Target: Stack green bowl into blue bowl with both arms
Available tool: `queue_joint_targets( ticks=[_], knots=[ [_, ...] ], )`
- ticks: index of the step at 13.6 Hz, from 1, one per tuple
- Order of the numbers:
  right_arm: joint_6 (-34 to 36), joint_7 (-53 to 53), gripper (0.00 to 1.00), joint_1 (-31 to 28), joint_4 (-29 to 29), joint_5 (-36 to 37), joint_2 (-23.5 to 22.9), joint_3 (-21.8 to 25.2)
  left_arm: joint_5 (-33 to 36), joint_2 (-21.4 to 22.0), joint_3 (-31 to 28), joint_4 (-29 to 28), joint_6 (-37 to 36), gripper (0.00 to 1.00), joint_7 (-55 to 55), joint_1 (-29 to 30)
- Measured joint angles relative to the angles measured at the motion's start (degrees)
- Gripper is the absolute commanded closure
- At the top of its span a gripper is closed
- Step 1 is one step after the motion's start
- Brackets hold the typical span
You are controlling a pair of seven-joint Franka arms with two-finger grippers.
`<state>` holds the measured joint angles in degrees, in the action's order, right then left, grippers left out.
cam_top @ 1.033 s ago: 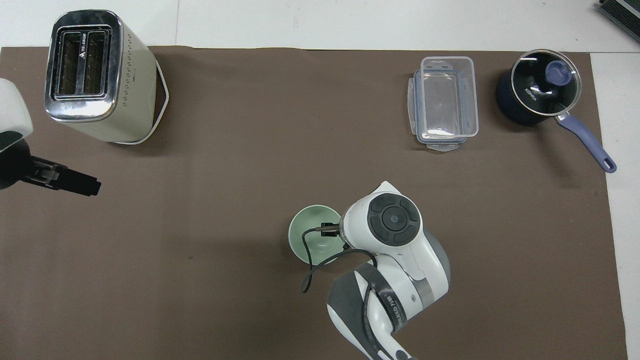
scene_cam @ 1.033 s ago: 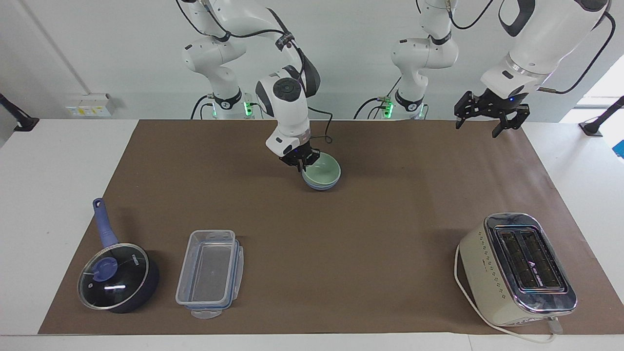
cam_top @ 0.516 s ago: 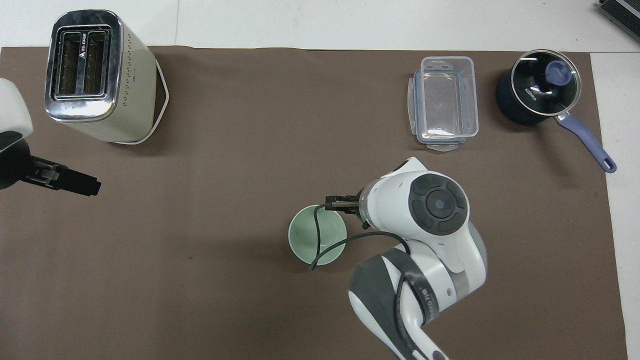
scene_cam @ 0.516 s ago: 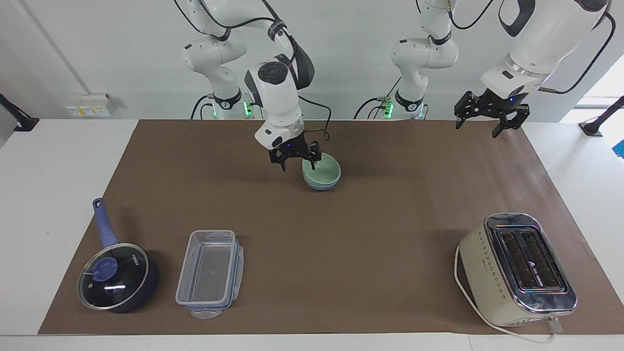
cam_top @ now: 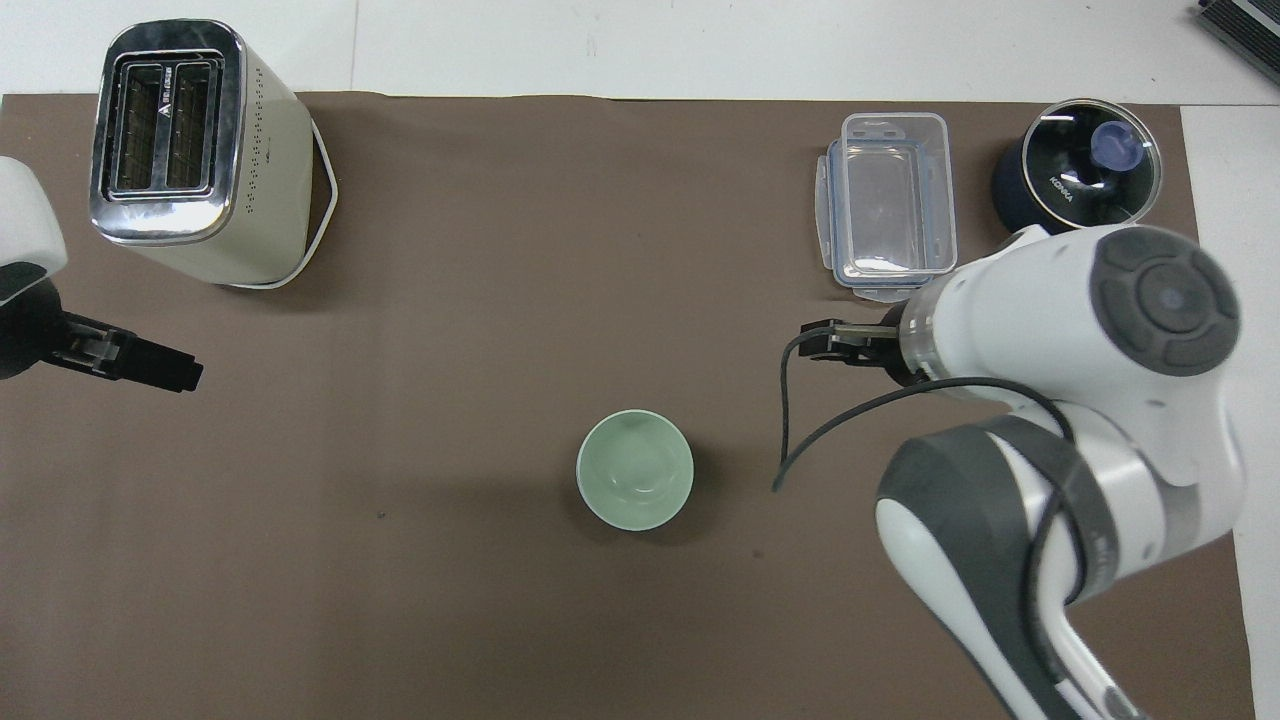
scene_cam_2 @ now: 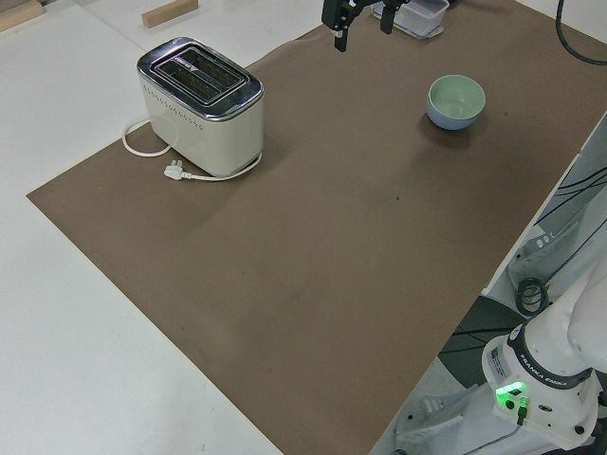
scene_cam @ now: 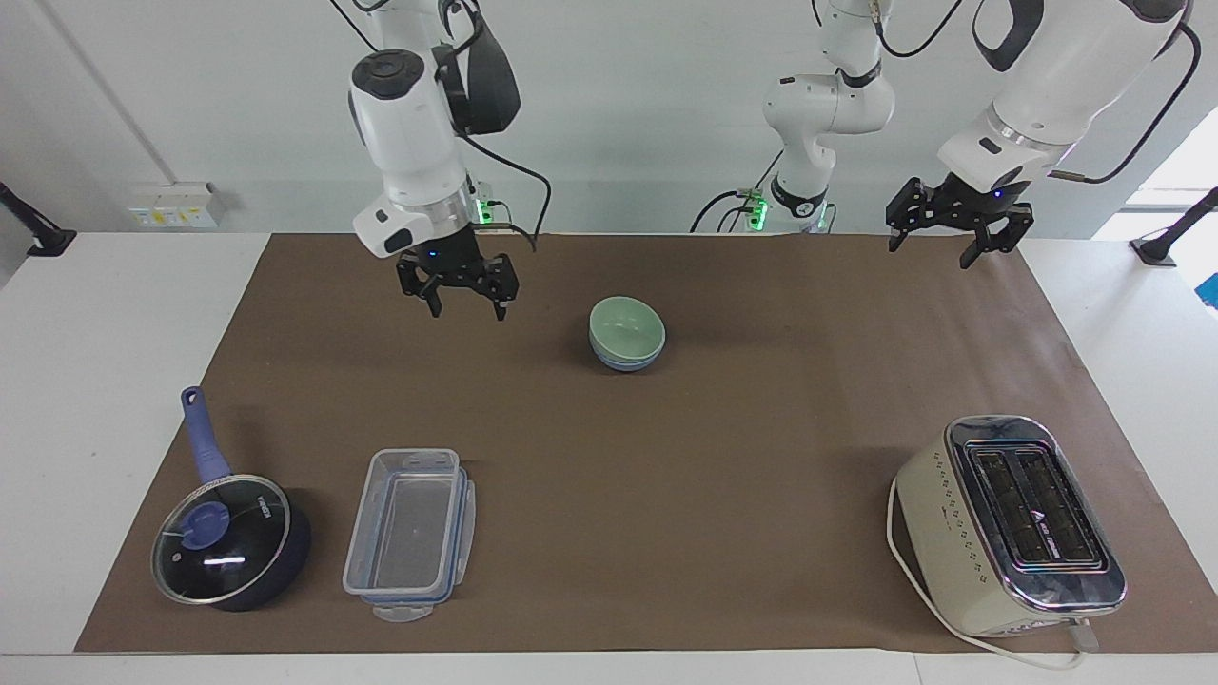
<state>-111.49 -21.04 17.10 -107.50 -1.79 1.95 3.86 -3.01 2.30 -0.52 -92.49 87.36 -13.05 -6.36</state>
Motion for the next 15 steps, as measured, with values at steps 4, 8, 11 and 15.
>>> queue_joint_targets(
  ticks=[4, 8, 11, 15],
  knots=[
    [4.5, 3.3, 0.00, -5.1, 0.2, 0.0, 2.7, 0.0, 0.0, 0.0, 0.0, 0.0, 0.0, 0.00, 1.1, 0.0],
    [10.4, 8.6, 0.00, -10.9, 0.2, 0.3, 4.8, 0.1, 0.0, 0.0, -0.1, 0.0, 0.0, 0.00, 1.2, 0.0],
    [11.9, 12.8, 0.00, -15.4, 0.3, 1.4, 5.1, 0.2, 0.0, 0.0, -0.1, 0.0, 0.0, 0.00, 1.3, 0.0],
    [15.7, 14.2, 0.00, -16.3, 5.9, 2.3, 5.2, 0.2, 0.0, 0.0, -0.1, 0.0, 0.0, 0.00, 1.3, 0.0]
  ],
)
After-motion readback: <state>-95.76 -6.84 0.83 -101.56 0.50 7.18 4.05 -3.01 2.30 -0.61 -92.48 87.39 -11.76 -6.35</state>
